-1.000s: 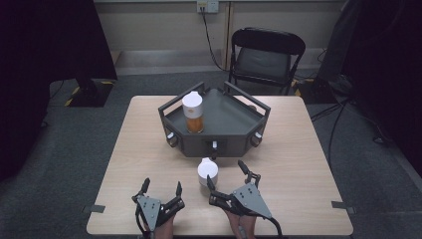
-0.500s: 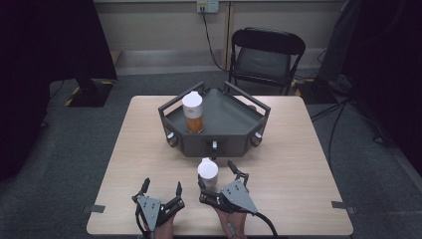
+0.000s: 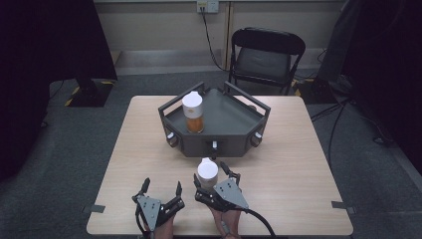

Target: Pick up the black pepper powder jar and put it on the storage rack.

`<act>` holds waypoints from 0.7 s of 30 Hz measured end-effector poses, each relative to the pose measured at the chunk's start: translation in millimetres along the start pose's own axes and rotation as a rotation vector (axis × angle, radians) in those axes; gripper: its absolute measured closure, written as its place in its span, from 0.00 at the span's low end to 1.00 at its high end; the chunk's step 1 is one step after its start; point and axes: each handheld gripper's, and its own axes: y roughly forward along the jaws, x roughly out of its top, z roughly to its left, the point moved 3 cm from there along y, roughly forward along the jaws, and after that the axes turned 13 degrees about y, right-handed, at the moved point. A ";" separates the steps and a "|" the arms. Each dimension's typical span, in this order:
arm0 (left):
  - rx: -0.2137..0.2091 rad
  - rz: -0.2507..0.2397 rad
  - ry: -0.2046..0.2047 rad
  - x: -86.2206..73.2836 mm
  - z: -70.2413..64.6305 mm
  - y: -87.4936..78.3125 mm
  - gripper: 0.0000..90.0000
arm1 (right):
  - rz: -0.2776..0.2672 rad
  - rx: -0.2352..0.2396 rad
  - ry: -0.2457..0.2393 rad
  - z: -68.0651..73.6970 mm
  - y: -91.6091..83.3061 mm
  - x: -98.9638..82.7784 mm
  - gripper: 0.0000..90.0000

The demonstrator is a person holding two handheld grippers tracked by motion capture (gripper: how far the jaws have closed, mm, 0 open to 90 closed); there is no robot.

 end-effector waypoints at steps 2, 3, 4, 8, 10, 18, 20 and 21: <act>0.000 0.000 0.000 0.0 0.0 0.0 0.01 | 0.005 -0.002 0.006 -0.2 0.6 -1.7 0.15; 0.000 0.000 0.000 0.0 0.0 0.0 0.01 | 0.007 -0.002 0.017 -0.7 0.9 -2.4 0.16; 0.000 0.000 0.000 0.0 0.0 0.0 0.01 | 0.009 0.000 0.031 -1.6 1.0 -2.9 0.16; 0.000 0.000 0.000 0.0 0.0 0.0 0.01 | 0.018 -0.004 0.045 -2.6 3.2 -4.5 0.17; 0.000 0.000 0.000 0.0 0.0 0.0 0.01 | 0.024 -0.004 0.047 -2.1 4.4 -5.4 0.18; 0.000 0.000 0.000 0.0 0.0 0.0 0.01 | 0.040 -0.016 0.069 -0.3 7.1 -5.8 0.24; 0.000 0.000 -0.001 0.0 0.0 0.0 0.01 | 0.043 -0.013 0.069 -0.9 7.8 -5.8 0.27; 0.000 0.000 -0.001 0.0 0.0 0.0 0.01 | 0.044 -0.013 0.066 -0.8 8.2 -5.9 0.29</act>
